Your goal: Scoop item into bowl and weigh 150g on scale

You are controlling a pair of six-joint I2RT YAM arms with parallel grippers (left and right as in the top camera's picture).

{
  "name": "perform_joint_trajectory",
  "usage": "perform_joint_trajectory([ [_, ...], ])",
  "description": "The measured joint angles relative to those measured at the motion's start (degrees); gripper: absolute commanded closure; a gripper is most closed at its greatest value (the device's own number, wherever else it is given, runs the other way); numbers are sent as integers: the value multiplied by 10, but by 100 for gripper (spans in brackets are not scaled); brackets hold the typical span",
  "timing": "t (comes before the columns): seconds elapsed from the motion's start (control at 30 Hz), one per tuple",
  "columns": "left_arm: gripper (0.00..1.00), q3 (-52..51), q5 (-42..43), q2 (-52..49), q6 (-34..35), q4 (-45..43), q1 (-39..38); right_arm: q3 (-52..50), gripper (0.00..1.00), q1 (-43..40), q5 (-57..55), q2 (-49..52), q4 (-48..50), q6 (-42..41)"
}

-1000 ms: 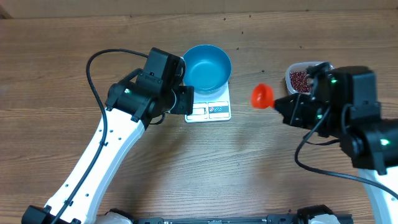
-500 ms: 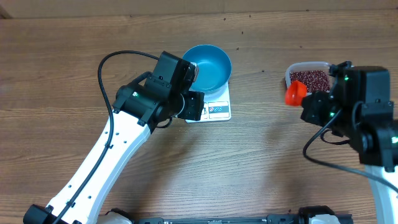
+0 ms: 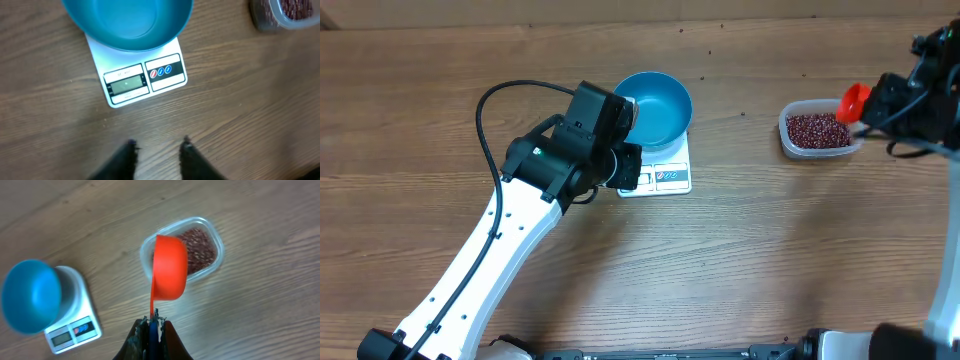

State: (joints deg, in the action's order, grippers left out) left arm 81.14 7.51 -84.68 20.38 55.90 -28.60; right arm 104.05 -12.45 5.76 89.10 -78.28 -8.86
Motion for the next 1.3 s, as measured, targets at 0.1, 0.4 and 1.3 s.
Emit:
perform_joint_trajectory([
  [0.1,96,0,-6,0,20,0,-19,0,96,-13,0,38,0,6],
  [0.4,96,-68,-78,-35,102,-67,-113,0,96,-18,0,69,-1,15],
  [1.3,95,-103,-215,-257,80,-301,-133,0,96,-18,0,69,-17,16],
])
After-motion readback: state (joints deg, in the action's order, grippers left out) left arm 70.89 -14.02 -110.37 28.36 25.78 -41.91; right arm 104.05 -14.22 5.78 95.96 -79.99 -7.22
